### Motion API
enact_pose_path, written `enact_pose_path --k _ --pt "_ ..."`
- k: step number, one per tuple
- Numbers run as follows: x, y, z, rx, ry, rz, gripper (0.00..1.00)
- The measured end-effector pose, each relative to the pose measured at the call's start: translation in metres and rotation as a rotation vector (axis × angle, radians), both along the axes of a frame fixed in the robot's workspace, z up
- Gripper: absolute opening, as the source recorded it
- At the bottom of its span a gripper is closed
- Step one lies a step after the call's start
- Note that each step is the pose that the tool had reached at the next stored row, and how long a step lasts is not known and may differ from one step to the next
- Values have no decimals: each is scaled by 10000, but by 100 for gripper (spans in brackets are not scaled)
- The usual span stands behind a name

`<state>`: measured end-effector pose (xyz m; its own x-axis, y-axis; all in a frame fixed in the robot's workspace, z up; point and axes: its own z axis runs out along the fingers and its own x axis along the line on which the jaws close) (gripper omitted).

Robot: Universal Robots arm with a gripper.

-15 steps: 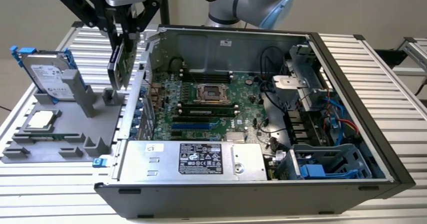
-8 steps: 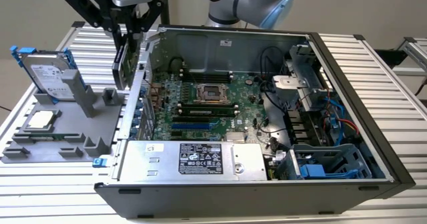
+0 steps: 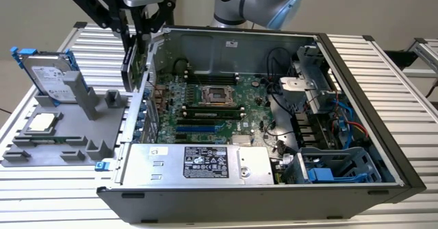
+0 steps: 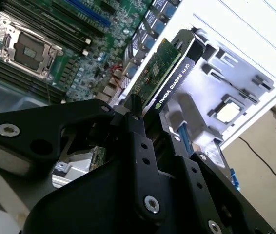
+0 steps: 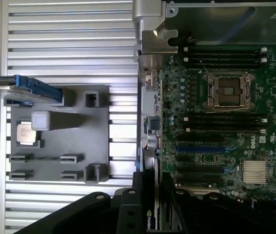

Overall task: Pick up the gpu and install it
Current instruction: 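Pick up the gpu and move the gpu toward the slot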

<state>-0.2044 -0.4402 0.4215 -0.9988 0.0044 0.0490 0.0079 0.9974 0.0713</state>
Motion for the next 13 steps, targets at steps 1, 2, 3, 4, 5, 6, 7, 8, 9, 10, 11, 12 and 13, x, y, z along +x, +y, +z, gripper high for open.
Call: enact_pose_path --k 1,2,3,4,5,6,7,8,9,10,11,12,13 --pt "7 0 0 0 -1 0 0" --pt "14 0 0 0 -3 0 0" --pt "20 0 0 1 -4 0 0" --pt "27 0 0 0 -4 0 0" --pt "34 0 0 1 -4 0 0" --pt "42 0 0 1 -4 0 0" --pt "49 0 0 0 -4 0 0" --pt "54 0 0 1 -5 0 0" --pt "59 0 0 0 -4 0 0" --pt "64 0 0 0 -4 0 0" --pt "68 0 0 1 -4 0 0" --pt "72 0 -1 1 -5 0 0" --pt "76 0 0 0 -4 0 0"
